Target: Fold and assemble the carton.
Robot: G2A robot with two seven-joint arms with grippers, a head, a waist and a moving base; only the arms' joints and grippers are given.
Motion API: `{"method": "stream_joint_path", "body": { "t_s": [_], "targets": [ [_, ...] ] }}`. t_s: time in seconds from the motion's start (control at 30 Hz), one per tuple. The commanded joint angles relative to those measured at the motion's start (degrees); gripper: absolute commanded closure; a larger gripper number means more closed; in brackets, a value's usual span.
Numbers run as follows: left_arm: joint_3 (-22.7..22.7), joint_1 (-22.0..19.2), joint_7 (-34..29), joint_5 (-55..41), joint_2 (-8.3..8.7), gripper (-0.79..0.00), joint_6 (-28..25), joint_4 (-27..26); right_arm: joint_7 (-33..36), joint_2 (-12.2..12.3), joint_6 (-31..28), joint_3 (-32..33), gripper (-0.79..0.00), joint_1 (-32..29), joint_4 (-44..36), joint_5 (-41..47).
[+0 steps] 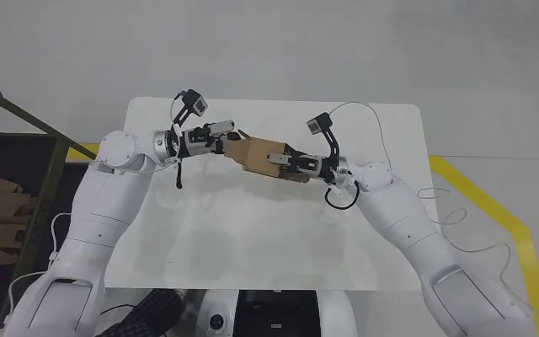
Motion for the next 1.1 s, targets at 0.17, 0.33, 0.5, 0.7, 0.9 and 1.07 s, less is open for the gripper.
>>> {"method": "stream_joint_path", "body": {
  "t_s": [0.17, 0.33, 0.5, 0.7, 0.9, 1.07],
  "targets": [
    [-3.01, 0.06, 0.89, -0.56, 0.53, -0.785, -0.14, 1.41, 0.65, 0.34, 0.64, -0.32, 0.000, -0.55, -0.85, 0.78],
    [-3.75, -0.25, 2.03, -0.45, 0.63, -0.785, -0.01, 2.04, 1.98, 0.47, 1.97, -1.86, 0.000, -1.19, -3.02, 0.42],
    [-3.21, -0.63, 2.67, -0.34, 0.47, -0.785, -0.09, 2.06, 2.65, 0.44, 2.64, -3.42, 0.000, -1.57, -3.89, 0.82],
    [-1.80, -1.04, 1.62, -0.24, 0.19, -0.785, -0.21, 1.48, 2.60, 0.19, 2.59, -4.64, 0.000, -0.93, -3.41, 1.47],
    [-1.12, -0.74, -2.64, -0.44, 0.21, -0.785, -2.21, 1.06, 1.19, 0.06, 1.19, -4.22, 0.000, 0.11, -0.84, 2.60],
    [-1.61, -0.49, -4.67, -2.28, 0.30, -0.785, -2.29, 1.08, 0.75, -0.08, 0.75, -4.25, 0.000, 0.61, 0.73, 2.81]
  ]
}}
